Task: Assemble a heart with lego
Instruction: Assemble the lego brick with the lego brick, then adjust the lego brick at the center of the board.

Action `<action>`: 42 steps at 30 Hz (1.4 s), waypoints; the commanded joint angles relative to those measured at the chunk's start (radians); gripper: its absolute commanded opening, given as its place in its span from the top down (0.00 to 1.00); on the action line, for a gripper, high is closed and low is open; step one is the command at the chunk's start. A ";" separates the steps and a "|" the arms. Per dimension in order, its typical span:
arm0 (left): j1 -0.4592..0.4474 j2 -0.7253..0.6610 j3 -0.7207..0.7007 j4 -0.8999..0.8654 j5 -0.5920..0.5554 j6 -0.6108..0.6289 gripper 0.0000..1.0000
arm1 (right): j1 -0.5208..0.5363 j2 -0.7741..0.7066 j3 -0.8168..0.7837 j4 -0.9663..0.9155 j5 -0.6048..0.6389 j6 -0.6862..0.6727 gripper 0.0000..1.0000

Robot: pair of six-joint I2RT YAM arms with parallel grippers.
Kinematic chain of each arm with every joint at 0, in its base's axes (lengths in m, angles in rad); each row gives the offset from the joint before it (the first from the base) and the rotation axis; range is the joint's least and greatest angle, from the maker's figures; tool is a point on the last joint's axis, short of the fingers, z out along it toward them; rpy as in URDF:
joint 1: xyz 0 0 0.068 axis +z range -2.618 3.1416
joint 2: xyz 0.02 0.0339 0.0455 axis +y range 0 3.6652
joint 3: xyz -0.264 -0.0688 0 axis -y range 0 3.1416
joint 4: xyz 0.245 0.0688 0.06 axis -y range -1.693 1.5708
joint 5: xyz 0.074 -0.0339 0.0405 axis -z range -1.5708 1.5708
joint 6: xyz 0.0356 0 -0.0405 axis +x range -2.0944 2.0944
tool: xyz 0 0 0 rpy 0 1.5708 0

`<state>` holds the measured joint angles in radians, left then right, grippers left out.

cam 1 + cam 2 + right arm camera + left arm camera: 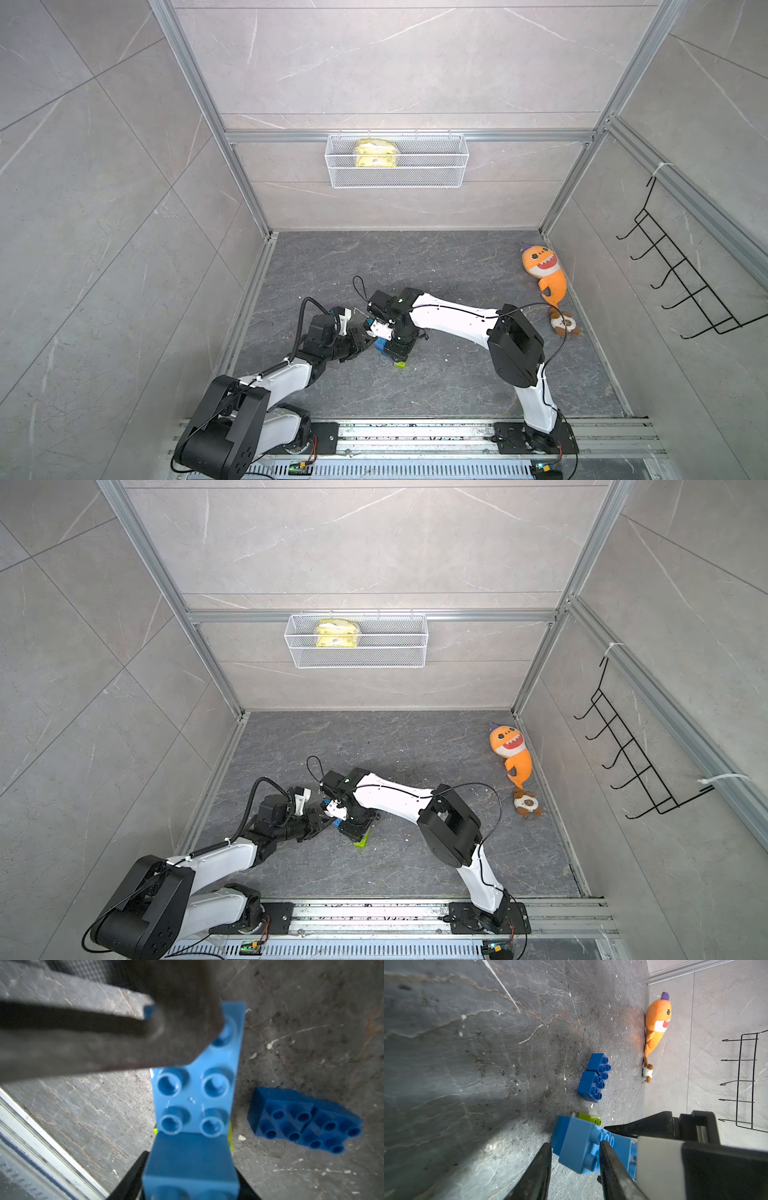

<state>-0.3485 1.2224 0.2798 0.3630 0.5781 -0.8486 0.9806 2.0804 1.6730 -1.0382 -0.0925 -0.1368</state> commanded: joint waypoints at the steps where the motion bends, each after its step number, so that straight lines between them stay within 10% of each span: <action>1: -0.002 -0.024 0.014 -0.013 0.001 0.034 0.58 | 0.003 -0.102 -0.014 0.046 0.014 0.036 0.45; 30: 0.004 -0.089 0.090 -0.161 -0.032 0.074 0.55 | -0.247 -0.249 -0.329 0.320 -0.045 0.306 0.45; 42: 0.033 0.109 0.312 -0.195 0.055 0.158 0.55 | -0.224 -0.494 -0.654 0.415 -0.310 0.400 0.61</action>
<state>-0.3195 1.2831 0.5373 0.1650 0.5739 -0.7380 0.7380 1.6318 1.0649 -0.6632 -0.2806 0.2226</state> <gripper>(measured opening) 0.454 0.394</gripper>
